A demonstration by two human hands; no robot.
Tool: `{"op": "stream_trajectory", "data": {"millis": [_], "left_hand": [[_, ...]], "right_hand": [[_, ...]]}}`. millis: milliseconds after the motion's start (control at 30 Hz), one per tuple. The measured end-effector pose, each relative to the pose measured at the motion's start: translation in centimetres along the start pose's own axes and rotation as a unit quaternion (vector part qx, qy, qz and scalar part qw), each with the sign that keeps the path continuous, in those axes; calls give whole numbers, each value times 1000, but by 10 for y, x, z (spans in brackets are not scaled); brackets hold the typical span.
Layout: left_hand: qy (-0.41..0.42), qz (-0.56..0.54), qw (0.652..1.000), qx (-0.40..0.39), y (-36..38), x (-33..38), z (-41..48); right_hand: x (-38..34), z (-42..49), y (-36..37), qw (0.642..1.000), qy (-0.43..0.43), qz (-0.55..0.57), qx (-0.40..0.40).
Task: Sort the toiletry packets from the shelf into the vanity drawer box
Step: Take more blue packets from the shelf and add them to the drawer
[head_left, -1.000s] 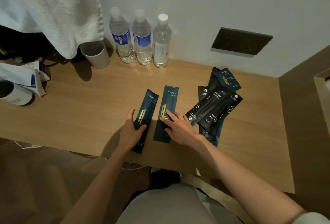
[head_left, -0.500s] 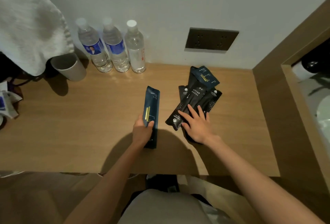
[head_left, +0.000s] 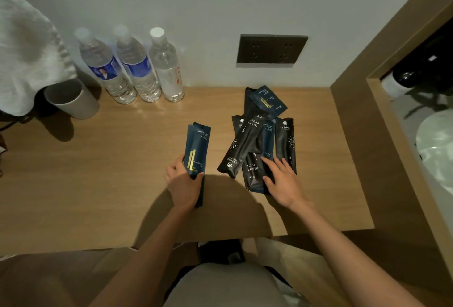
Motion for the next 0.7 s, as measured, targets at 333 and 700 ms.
{"op": "stream_trajectory", "data": {"millis": [333, 700], "left_hand": [[-25, -25, 999, -9, 0, -5, 6], [-29, -101, 993, -60, -7, 9, -3]], "right_hand": [[-10, 16, -7, 963, 217, 154, 53], [2, 24, -11, 917, 240, 312, 60]]}}
Point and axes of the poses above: each hand's wrist, its own z-axis towards the middle knuckle, its own y-axis out of the palm, x = y × z, the point moved 5 cm from there along z, towards the middle knuckle, and after that the axes turned 11 degrees about -z, right-handed, at the moved point
